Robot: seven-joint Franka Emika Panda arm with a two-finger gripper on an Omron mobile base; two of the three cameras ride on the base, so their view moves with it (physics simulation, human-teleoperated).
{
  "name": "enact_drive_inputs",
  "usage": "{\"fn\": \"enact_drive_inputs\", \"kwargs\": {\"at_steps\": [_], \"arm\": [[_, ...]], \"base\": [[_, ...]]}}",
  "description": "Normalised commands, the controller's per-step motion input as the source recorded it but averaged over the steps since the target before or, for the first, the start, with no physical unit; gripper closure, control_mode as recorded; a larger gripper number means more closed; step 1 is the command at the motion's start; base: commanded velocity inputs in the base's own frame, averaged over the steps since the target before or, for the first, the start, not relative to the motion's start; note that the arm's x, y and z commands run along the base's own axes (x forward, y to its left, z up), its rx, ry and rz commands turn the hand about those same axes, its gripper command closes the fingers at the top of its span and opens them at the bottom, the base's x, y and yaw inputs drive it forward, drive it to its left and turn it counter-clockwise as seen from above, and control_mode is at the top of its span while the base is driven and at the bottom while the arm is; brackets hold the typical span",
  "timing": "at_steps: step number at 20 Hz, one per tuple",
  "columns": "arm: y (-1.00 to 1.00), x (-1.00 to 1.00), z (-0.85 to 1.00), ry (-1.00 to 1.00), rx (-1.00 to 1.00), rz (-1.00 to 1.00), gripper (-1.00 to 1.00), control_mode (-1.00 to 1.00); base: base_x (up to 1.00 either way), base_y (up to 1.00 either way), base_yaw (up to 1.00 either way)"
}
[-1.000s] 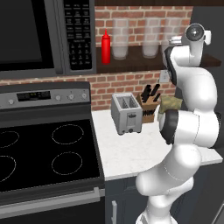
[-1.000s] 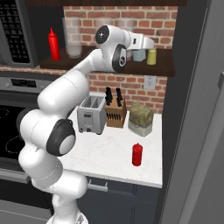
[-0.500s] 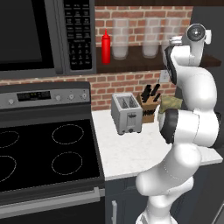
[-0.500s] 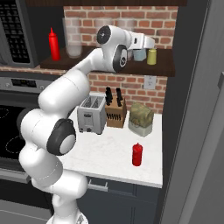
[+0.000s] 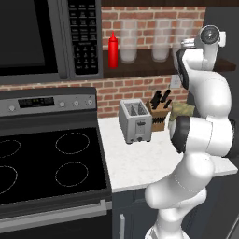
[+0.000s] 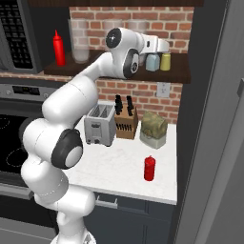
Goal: Put the shaker and condiment bottle from the counter next to their counterparts in the cabinet.
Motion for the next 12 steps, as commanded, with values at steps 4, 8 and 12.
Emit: {"fn": "enact_drive_inputs", "kwargs": {"at_steps": [4,8,12], "arm": [[-0.05,0.02,-0.03,0.00,0.00,0.00,-1.00,-1.00],[0.00,-0.42,-0.04,0.00,-0.02,0.04,-1.00,-1.00],[0.01,-0.88,0.00,-0.07,-0.07,0.02,-1.00,-1.00]], "base": [[0.00,0.00,0.00],[0.00,0.00,0.00],[0.00,0.00,0.00]]}}
